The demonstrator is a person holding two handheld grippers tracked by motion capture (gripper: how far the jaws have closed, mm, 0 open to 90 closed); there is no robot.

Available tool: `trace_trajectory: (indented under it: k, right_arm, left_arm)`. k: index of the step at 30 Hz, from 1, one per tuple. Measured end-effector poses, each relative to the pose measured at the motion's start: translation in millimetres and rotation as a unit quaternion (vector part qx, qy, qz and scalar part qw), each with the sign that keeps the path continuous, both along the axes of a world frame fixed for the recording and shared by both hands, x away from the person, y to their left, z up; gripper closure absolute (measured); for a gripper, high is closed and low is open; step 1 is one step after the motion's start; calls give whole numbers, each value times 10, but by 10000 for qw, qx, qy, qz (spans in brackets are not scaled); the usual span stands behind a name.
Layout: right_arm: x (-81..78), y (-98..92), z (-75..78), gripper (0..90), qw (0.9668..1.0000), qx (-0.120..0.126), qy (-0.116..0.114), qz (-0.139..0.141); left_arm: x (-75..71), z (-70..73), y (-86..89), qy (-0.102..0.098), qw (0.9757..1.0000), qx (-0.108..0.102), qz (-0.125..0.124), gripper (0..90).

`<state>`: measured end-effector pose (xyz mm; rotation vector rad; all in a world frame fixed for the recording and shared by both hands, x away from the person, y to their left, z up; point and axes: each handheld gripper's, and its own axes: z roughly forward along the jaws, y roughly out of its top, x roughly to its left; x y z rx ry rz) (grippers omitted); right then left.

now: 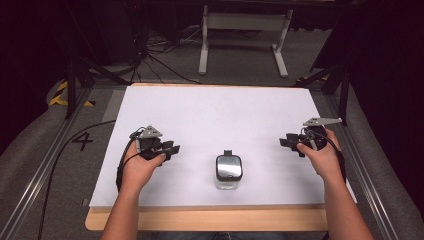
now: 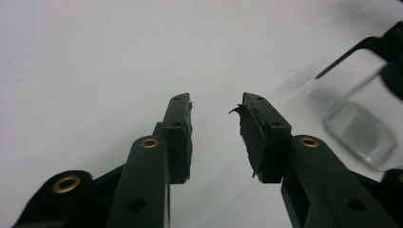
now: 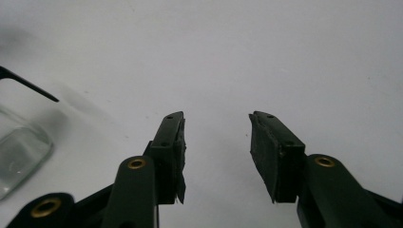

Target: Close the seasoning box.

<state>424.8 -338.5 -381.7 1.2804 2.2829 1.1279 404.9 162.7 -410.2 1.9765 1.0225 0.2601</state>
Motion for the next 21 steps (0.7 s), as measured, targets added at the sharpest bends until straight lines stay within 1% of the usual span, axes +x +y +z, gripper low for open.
trace_trajectory:
  k: [3,4,5,6,7,8,9,10,11,12,13,14,15,16,17,18,19,20,21]
  right_arm:
    - [63,-72,-156,565,9999,-38,109,-94]
    - [81,-93,-207,564,9998,-56,139,-135]
    - [101,-115,-263,564,9996,-95,199,-184]
    - [112,-127,-293,564,9995,-111,212,-207]
    - [124,-138,-329,564,9993,-116,258,-233]
    - [139,-155,-383,564,9992,-145,267,-264]
    - [141,-160,-404,564,9993,-129,232,-267]
    - [141,-160,-404,564,9993,-129,232,-267]
    - [143,-161,-423,564,9994,-105,179,-263]
    - [146,-162,-453,564,9996,-72,124,-255]
    - [149,-161,-476,564,9996,-70,93,-261]
    - [153,-153,-498,564,9995,-81,107,-269]
    - [157,-142,-516,563,9996,-91,128,-252]
    - [160,-133,-525,563,9995,-111,147,-237]
    - [157,-111,-531,562,9995,-133,166,-230]
    - [157,-98,-536,557,9996,-152,112,-218]
    - [153,-81,-532,550,9997,-106,91,-217]
    - [153,-81,-532,550,9997,-106,91,-217]
    - [155,-63,-532,537,9998,-55,-22,-215]
  left_arm:
    - [44,-83,18,43,10000,36,45,625]
    - [58,-119,25,71,9999,109,80,620]
    - [69,-143,29,99,9998,134,79,616]
    - [85,-178,36,94,9998,167,89,611]
    - [98,-221,38,137,9998,137,95,601]
    - [128,-309,47,162,9997,145,95,578]
    - [136,-335,47,198,9996,197,81,569]
    - [136,-335,47,198,9996,197,81,557]
    - [143,-369,37,334,9990,279,54,557]
    - [155,-385,32,374,9984,422,-48,539]
    - [151,-395,8,389,9981,464,-105,535]
    - [150,-397,-11,344,9984,432,-103,516]
    - [147,-393,-22,371,9985,392,-125,507]
    - [150,-379,-33,315,9986,390,-179,496]
    - [142,-373,-46,307,9990,292,-170,485]
    - [142,-361,-48,264,9990,305,-168,467]
    - [147,-365,-48,162,9993,325,-131,448]
    - [147,-365,-48,162,9993,325,-131,428]
    - [153,-369,-46,101,9993,346,-108,428]
